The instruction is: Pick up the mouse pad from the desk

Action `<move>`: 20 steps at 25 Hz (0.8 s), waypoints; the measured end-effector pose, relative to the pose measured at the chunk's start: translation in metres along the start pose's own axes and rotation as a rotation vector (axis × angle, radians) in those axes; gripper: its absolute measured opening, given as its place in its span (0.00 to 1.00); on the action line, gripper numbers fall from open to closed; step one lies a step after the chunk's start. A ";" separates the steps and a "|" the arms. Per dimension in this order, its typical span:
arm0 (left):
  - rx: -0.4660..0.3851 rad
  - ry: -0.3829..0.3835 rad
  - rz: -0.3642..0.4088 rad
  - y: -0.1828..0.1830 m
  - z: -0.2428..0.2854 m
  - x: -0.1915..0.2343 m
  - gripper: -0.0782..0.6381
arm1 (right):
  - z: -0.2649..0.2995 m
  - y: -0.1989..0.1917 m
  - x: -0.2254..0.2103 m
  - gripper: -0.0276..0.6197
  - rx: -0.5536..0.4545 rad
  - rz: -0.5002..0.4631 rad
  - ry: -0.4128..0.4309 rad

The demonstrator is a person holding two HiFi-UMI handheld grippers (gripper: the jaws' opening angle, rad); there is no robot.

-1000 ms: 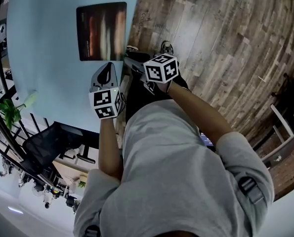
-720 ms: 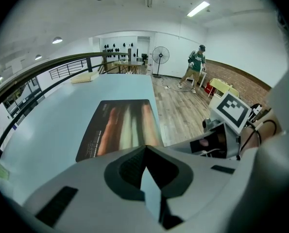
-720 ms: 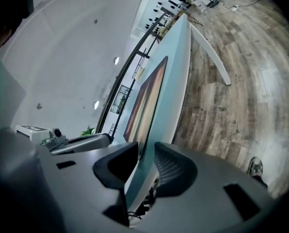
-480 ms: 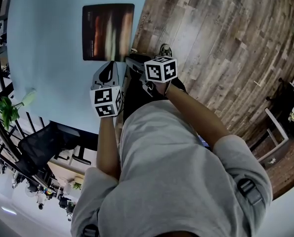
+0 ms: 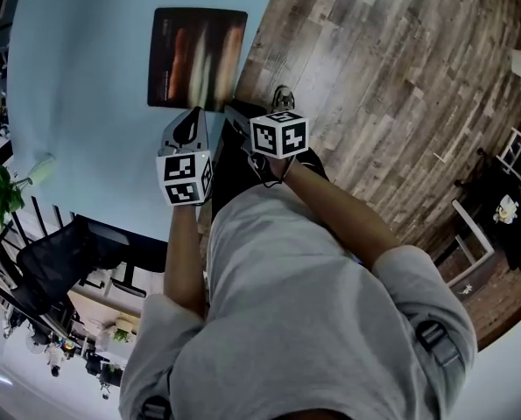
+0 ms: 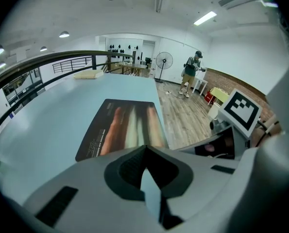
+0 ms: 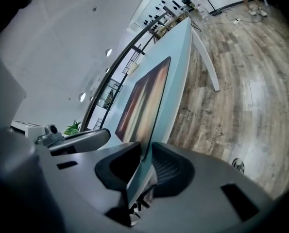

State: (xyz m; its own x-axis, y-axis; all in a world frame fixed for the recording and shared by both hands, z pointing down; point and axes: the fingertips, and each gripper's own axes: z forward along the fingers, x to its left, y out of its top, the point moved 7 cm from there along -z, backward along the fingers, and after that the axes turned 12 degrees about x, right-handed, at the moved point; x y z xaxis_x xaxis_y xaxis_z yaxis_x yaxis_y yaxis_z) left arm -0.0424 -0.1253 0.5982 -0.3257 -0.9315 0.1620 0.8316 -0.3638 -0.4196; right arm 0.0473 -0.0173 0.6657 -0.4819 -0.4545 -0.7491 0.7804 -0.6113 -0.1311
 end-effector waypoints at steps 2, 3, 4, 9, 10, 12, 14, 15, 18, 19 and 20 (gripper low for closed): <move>-0.006 -0.002 -0.005 0.001 0.000 0.001 0.12 | -0.001 0.000 0.002 0.16 0.000 -0.006 -0.024; -0.009 -0.002 -0.007 0.001 0.000 0.001 0.12 | -0.002 0.000 0.002 0.16 0.000 -0.010 -0.033; -0.011 -0.002 -0.009 0.001 0.000 0.001 0.12 | -0.002 0.000 0.002 0.16 0.001 -0.014 -0.040; -0.015 -0.004 -0.016 0.001 -0.002 0.003 0.12 | -0.005 0.000 0.005 0.15 0.007 -0.052 -0.071; -0.015 -0.005 -0.017 0.000 -0.002 0.004 0.12 | -0.006 0.000 0.006 0.14 0.009 -0.059 -0.077; -0.013 -0.006 -0.019 -0.001 -0.001 0.005 0.12 | -0.006 0.000 0.007 0.13 0.013 -0.068 -0.087; -0.011 -0.006 -0.021 -0.001 0.000 0.005 0.12 | -0.006 0.000 0.007 0.12 0.019 -0.075 -0.096; -0.011 -0.006 -0.022 -0.001 0.000 0.005 0.12 | -0.007 0.001 0.008 0.12 0.022 -0.079 -0.100; -0.012 -0.005 -0.022 0.001 0.001 0.005 0.12 | -0.009 0.002 0.010 0.08 0.030 -0.098 -0.117; -0.012 -0.005 -0.021 0.001 0.001 0.005 0.12 | -0.009 0.003 0.011 0.08 0.033 -0.102 -0.123; -0.012 -0.005 -0.021 0.002 0.001 0.005 0.12 | -0.009 0.003 0.011 0.08 0.035 -0.105 -0.126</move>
State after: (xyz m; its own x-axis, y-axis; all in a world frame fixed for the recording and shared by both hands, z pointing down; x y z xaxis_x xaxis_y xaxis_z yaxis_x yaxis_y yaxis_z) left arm -0.0422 -0.1309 0.5992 -0.3408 -0.9237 0.1749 0.8191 -0.3831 -0.4270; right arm 0.0479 -0.0181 0.6510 -0.6078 -0.4630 -0.6452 0.7098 -0.6810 -0.1799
